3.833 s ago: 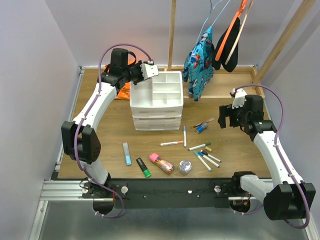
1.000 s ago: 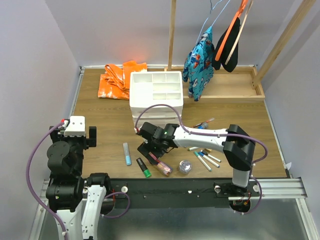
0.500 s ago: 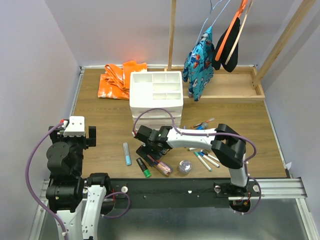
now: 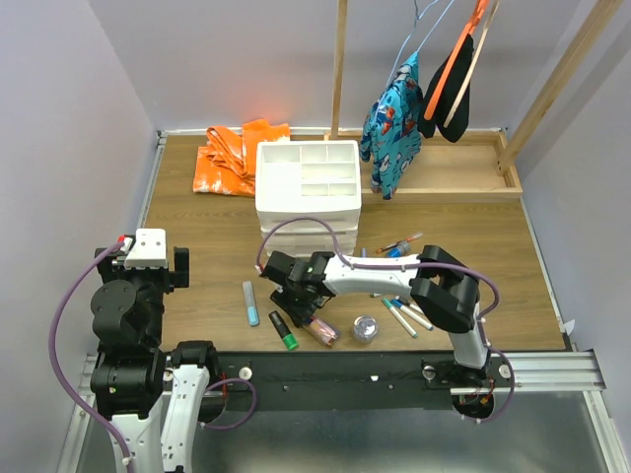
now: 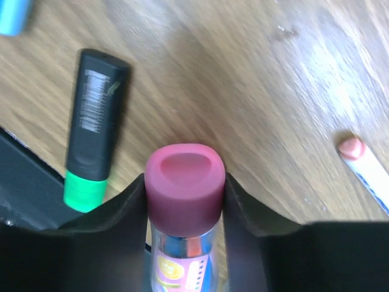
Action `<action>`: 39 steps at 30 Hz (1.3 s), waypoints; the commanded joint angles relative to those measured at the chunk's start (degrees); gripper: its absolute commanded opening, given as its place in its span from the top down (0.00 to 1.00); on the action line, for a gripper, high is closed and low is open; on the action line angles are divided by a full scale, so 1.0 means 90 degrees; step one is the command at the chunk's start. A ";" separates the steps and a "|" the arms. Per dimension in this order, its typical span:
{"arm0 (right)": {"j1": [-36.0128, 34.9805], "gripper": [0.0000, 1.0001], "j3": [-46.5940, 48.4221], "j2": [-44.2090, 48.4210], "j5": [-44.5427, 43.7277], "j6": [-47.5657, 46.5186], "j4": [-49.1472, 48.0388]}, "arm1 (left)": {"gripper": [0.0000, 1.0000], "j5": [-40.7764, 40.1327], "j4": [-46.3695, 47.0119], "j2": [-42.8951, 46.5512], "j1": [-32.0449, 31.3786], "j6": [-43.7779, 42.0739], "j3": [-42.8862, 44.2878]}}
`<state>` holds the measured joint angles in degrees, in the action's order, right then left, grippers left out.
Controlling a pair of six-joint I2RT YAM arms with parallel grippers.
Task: Sort the stationery into containers
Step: Pick up the stationery from the center of the board, then place the stationery in the storage box.
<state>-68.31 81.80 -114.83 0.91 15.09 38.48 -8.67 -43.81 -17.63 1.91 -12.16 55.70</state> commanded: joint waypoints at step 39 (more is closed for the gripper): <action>0.1780 0.99 0.1545 0.2222 -0.2182 -0.2644 -0.7576 | 0.02 0.4078 -0.1256 -0.1713 0.0227 0.0082 0.1429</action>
<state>-54.85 91.44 -90.65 -17.61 -12.75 -19.46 25.56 -57.80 -32.12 3.44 -12.91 71.24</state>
